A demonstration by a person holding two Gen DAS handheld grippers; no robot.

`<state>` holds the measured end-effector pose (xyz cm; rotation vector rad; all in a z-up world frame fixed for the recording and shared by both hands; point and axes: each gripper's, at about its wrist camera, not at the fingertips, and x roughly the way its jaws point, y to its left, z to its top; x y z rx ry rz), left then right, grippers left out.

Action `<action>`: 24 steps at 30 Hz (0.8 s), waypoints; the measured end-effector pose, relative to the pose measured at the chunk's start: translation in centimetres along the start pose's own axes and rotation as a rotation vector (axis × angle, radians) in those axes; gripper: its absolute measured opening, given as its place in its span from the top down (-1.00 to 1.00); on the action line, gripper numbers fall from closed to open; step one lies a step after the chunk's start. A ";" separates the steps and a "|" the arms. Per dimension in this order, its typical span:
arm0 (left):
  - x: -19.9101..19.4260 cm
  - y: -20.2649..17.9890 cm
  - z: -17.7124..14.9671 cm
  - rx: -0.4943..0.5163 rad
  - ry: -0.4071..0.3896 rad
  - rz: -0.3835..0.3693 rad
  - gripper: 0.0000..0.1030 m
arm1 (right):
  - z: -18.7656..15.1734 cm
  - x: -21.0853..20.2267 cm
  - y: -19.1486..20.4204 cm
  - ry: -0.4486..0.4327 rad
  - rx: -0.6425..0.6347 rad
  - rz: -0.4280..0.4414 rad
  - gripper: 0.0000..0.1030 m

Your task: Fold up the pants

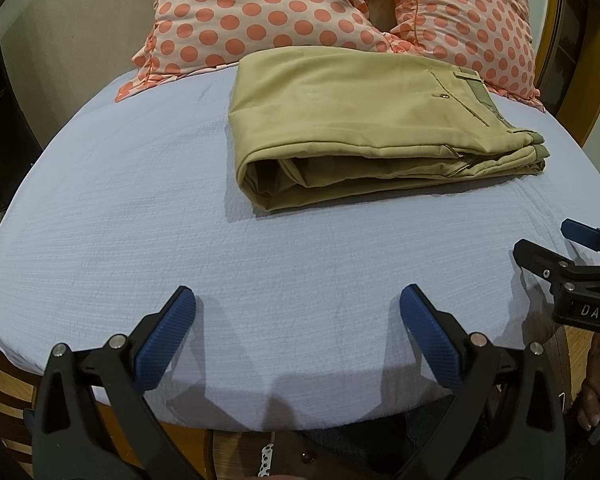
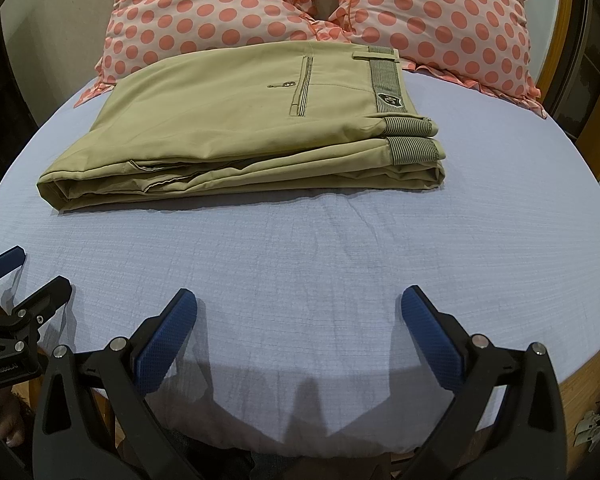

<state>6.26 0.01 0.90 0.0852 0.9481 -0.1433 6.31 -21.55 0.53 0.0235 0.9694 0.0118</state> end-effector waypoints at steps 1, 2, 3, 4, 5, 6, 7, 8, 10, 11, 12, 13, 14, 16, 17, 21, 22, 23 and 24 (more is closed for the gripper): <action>0.0 0.0 0.0 0.000 0.000 0.000 -0.97 | 0.0 0.0 0.0 0.000 0.000 0.000 -0.97; 0.0 0.0 0.0 0.000 0.001 0.000 -0.97 | 0.0 0.0 0.0 0.000 0.000 0.000 -0.97; 0.0 0.0 0.0 -0.001 0.000 0.000 -0.97 | 0.0 0.0 0.0 0.000 0.000 0.000 -0.97; 0.0 0.0 0.0 -0.002 0.000 0.001 -0.97 | 0.0 0.0 0.0 0.000 0.000 0.000 -0.97; 0.0 0.0 0.0 -0.003 0.000 0.002 -0.97 | 0.0 0.0 0.0 0.000 0.000 0.000 -0.97; 0.0 0.0 0.1 -0.003 0.000 0.002 -0.97 | 0.0 0.0 0.0 0.000 0.000 0.000 -0.97; 0.0 0.0 0.0 -0.004 -0.001 0.003 -0.97 | 0.0 0.0 0.0 0.001 0.000 0.000 -0.97; 0.0 0.0 0.1 -0.005 -0.001 0.003 -0.97 | 0.0 0.0 0.0 0.001 0.000 0.000 -0.97; 0.0 0.0 0.1 -0.004 -0.001 0.003 -0.97 | 0.0 0.0 0.1 0.000 0.001 -0.001 -0.97; 0.0 0.0 0.1 -0.004 -0.001 0.003 -0.97 | 0.0 0.0 0.1 0.000 0.001 -0.001 -0.97; 0.0 0.0 0.1 -0.004 -0.001 0.003 -0.97 | 0.0 0.0 0.1 0.000 0.001 -0.001 -0.97; 0.0 0.0 0.1 -0.004 -0.001 0.003 -0.97 | 0.0 0.0 0.1 0.000 0.001 -0.001 -0.97; 0.0 0.0 0.1 -0.004 -0.001 0.003 -0.97 | 0.0 0.1 0.1 0.000 0.002 -0.001 -0.97; 0.0 0.0 0.1 -0.004 -0.001 0.003 -0.97 | 0.0 0.1 0.1 0.000 0.002 -0.002 -0.97; 0.0 0.0 0.1 -0.004 -0.001 0.003 -0.97 | 0.0 0.1 0.1 0.000 0.002 -0.002 -0.97; 0.0 0.0 0.1 -0.004 0.000 0.003 -0.97 | 0.0 0.1 0.2 0.000 0.003 -0.002 -0.97; 0.1 0.1 0.1 -0.005 0.001 0.003 -0.97 | 0.0 0.1 0.2 -0.001 0.004 -0.002 -0.97; 0.1 0.1 0.2 -0.006 0.002 0.003 -0.97 | 0.0 0.1 0.2 -0.001 0.003 -0.002 -0.97; 0.2 0.2 0.2 -0.009 0.004 0.005 -0.97 | 0.0 0.1 0.2 0.000 0.004 -0.003 -0.97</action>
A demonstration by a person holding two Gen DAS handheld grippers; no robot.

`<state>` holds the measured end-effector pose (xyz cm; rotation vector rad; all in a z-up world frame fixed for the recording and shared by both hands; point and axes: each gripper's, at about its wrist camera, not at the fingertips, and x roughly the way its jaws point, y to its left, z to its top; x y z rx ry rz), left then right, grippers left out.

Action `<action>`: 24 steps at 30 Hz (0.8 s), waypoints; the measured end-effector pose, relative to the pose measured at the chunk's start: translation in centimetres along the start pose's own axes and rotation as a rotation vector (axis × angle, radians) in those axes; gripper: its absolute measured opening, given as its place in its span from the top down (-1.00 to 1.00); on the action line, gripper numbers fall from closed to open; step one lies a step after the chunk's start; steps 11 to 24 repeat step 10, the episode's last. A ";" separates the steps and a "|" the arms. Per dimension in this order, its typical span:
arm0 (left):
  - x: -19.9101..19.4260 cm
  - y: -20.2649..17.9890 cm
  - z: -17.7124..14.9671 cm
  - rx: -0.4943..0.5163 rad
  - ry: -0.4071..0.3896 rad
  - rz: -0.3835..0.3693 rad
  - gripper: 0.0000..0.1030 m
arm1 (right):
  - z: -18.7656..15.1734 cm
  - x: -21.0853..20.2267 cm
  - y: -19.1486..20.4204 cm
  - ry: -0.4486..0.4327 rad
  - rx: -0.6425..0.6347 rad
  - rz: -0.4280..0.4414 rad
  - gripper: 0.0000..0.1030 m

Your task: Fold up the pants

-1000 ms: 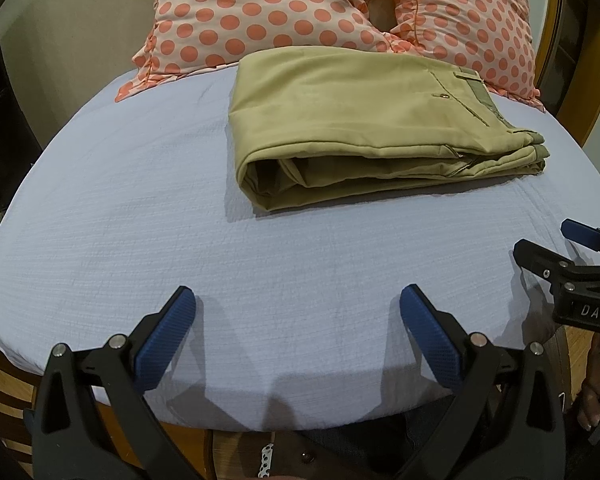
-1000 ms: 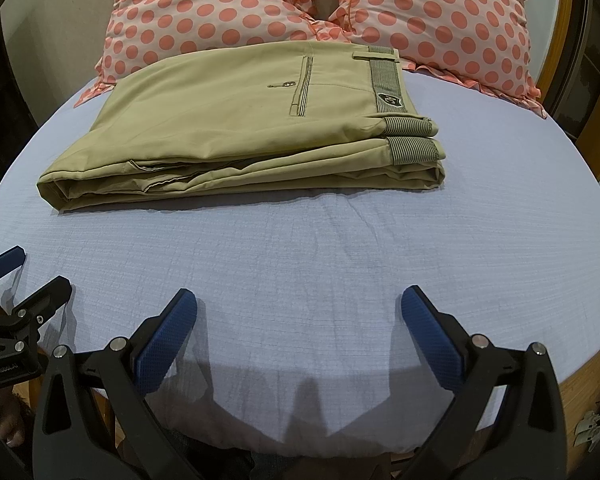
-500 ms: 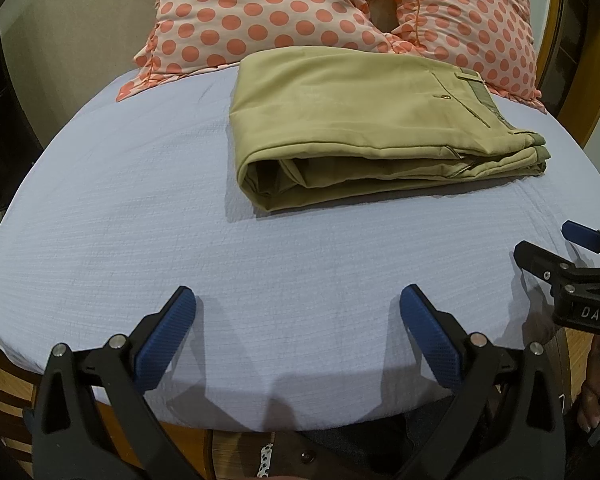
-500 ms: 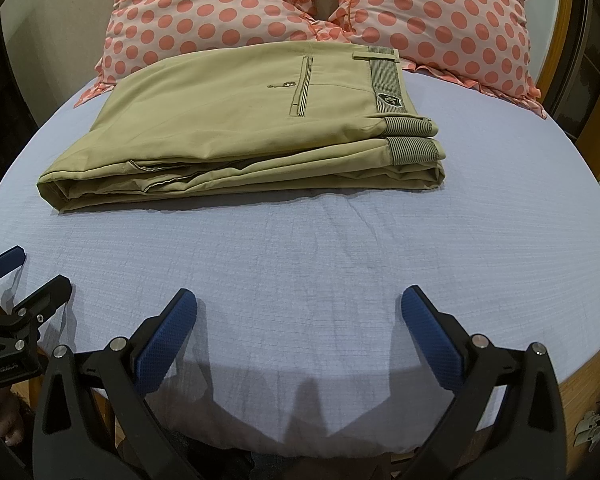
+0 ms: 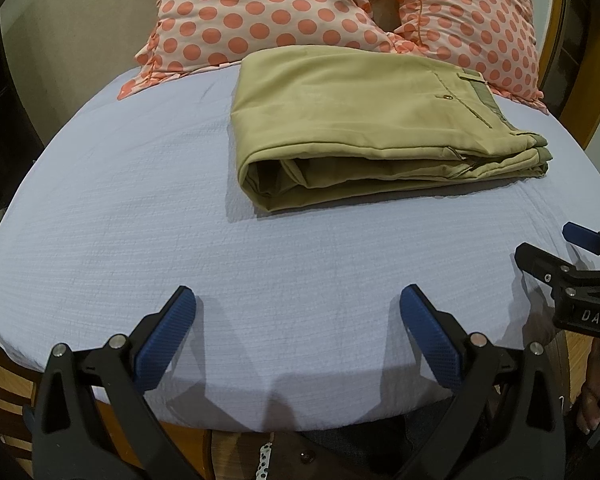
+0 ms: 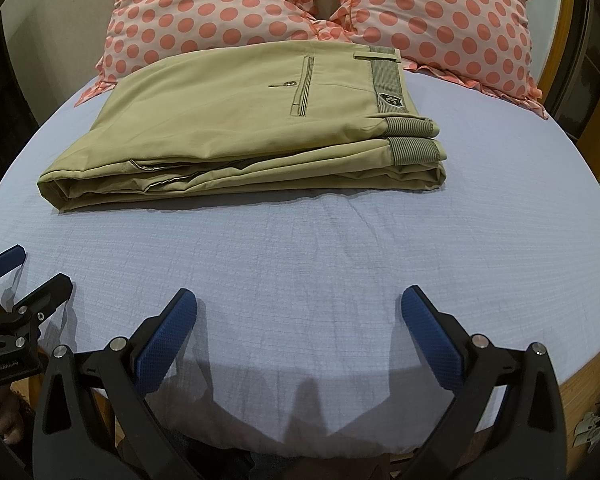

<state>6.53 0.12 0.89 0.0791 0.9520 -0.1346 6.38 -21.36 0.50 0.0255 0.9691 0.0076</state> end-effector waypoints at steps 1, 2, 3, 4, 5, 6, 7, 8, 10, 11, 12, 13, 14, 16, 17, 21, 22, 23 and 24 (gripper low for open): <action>0.0 0.0 0.0 -0.002 0.001 0.003 -0.97 | 0.0 0.0 0.0 0.000 0.000 0.000 -0.97; 0.1 0.0 0.1 -0.004 0.001 0.005 -0.97 | 0.0 0.0 0.0 0.000 0.001 0.000 -0.97; 0.1 0.0 0.1 -0.005 0.002 0.006 -0.97 | 0.0 0.0 0.0 0.000 0.001 -0.001 -0.97; 0.1 -0.1 0.2 -0.006 0.004 0.006 -0.97 | 0.0 0.0 0.0 0.000 0.001 0.000 -0.97; 0.2 -0.1 0.2 -0.007 0.006 0.007 -0.97 | 0.0 0.0 0.0 0.000 0.001 -0.001 -0.97; 0.1 -0.1 0.2 -0.007 0.007 0.007 -0.97 | 0.0 0.0 0.0 0.000 0.001 -0.001 -0.97; 0.1 -0.1 0.2 -0.008 0.005 0.007 -0.97 | 0.0 0.0 0.0 0.000 0.001 -0.001 -0.97; 0.1 -0.1 0.2 -0.008 0.004 0.007 -0.97 | 0.0 0.0 0.0 0.000 0.001 -0.001 -0.97; 0.2 -0.1 0.2 -0.009 0.001 0.007 -0.97 | 0.0 0.0 0.1 0.000 0.002 -0.001 -0.97; 0.2 -0.1 0.2 -0.009 0.001 0.007 -0.97 | 0.0 0.0 0.1 0.000 0.002 -0.001 -0.97; 0.2 -0.1 0.2 -0.009 0.001 0.007 -0.97 | 0.0 0.0 0.1 0.000 0.002 -0.001 -0.97; 0.2 -0.1 0.2 -0.009 0.001 0.007 -0.97 | 0.0 0.0 0.1 0.000 0.002 -0.001 -0.97; 0.2 -0.1 0.2 -0.009 0.001 0.007 -0.97 | 0.0 0.0 0.1 0.000 0.002 -0.001 -0.97; 0.2 -0.1 0.2 -0.009 0.001 0.007 -0.97 | 0.0 0.0 0.1 0.000 0.002 -0.001 -0.97; 0.2 -0.1 0.2 -0.009 0.001 0.007 -0.97 | 0.0 0.0 0.1 0.000 0.002 -0.001 -0.97; 0.2 -0.1 0.2 -0.009 0.001 0.007 -0.97 | 0.0 0.0 0.1 0.000 0.002 -0.001 -0.97; 0.2 -0.1 0.2 -0.009 0.001 0.007 -0.97 | 0.0 0.0 0.1 0.000 0.002 -0.001 -0.97; 0.2 -0.1 0.2 -0.009 0.001 0.007 -0.97 | 0.0 0.0 0.1 0.000 0.002 -0.001 -0.97; 0.2 -0.1 0.2 -0.009 0.001 0.007 -0.97 | 0.0 0.0 0.1 0.000 0.002 -0.001 -0.97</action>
